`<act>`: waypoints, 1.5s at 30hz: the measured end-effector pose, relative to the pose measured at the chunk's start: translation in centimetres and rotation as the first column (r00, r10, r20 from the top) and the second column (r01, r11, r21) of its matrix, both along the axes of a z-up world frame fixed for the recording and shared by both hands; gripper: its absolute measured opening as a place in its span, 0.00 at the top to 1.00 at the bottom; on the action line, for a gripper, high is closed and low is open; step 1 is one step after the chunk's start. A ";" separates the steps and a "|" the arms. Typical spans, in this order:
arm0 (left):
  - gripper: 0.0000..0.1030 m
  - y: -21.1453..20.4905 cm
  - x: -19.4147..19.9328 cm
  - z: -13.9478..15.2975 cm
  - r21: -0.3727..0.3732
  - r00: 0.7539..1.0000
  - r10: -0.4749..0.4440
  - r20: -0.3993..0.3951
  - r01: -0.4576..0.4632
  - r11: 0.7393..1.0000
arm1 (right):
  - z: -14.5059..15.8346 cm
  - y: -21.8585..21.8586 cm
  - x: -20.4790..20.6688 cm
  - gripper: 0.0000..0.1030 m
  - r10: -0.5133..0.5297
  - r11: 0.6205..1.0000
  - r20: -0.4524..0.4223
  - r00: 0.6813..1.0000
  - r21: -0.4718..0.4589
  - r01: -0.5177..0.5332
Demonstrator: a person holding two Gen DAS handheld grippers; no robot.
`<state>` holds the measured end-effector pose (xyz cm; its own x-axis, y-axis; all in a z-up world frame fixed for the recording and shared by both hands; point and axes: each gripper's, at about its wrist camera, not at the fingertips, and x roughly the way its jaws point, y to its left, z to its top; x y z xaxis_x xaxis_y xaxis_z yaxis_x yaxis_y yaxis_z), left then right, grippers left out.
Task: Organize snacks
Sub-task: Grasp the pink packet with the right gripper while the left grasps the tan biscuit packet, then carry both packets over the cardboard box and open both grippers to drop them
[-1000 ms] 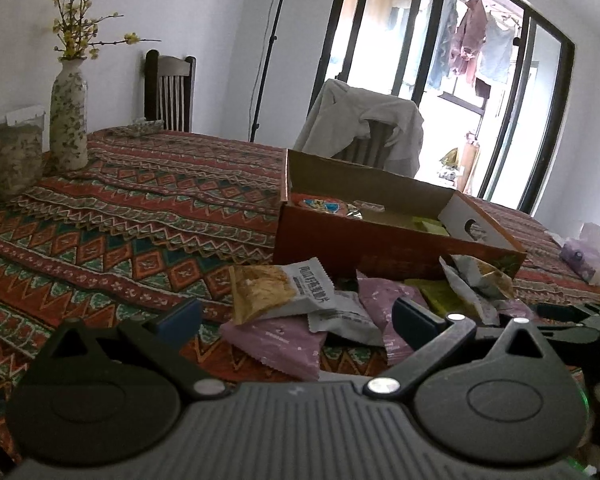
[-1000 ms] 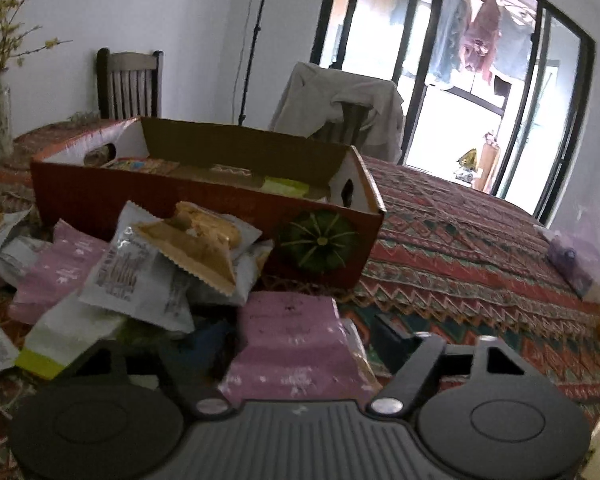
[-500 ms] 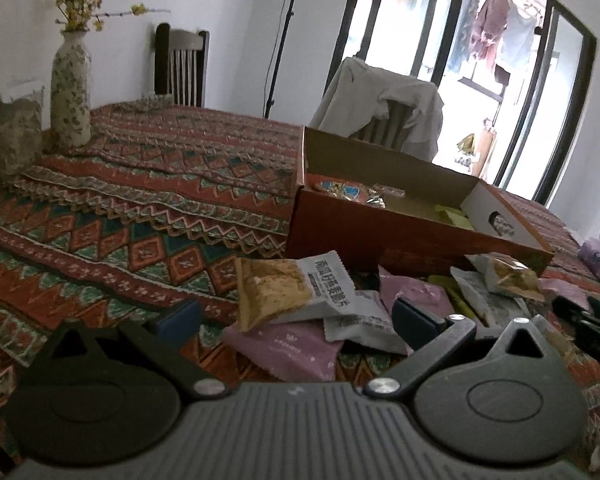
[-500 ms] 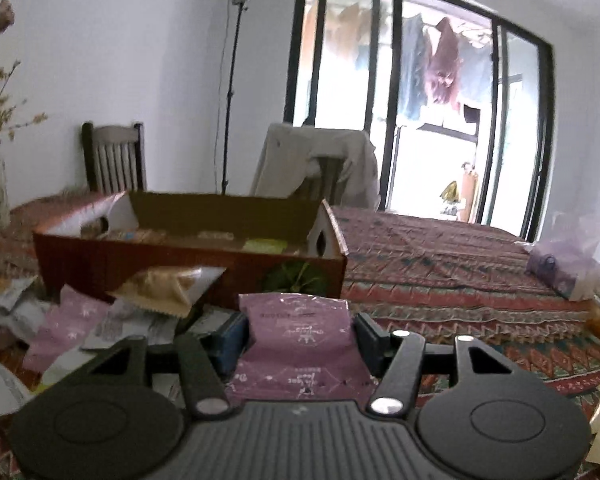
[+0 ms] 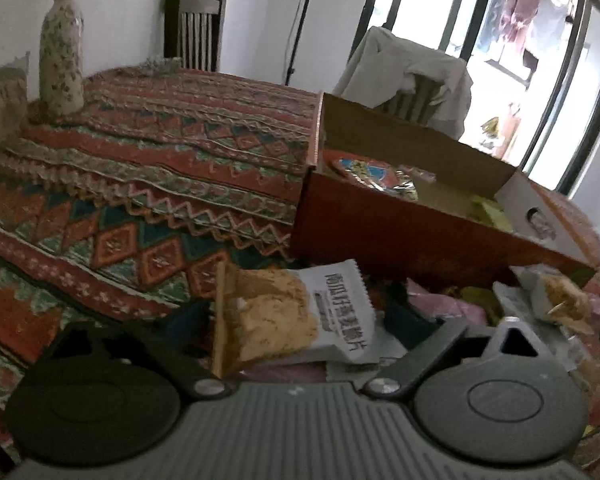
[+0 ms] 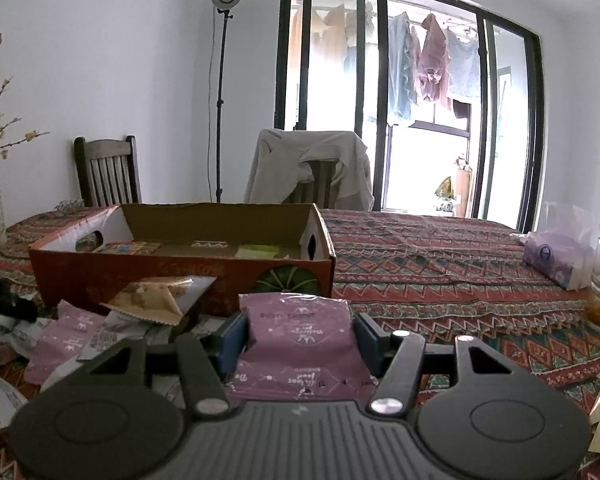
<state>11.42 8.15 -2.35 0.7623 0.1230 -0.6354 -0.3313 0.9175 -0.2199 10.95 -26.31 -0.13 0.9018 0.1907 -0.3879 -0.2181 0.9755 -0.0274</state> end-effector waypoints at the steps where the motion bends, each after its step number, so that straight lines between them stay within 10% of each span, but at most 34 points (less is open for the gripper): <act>1: 0.20 0.0 -0.1 0.1 -0.008 1.000 -0.005 0.008 0.005 1.000 | 0.0 0.0 0.0 0.43 -0.001 1.000 -0.001 1.000 0.002 0.001; 45: 0.30 -3.9 1.2 8.1 0.121 0.954 -0.172 0.244 0.146 0.982 | 5.5 2.8 1.7 0.43 0.068 0.997 0.133 0.989 0.013 -0.070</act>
<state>12.67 4.30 5.73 0.9108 0.0402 -0.4109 -0.1248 0.9755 -0.1811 12.68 -23.55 5.33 0.9292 0.2603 -0.2622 -0.2807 0.9588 -0.0430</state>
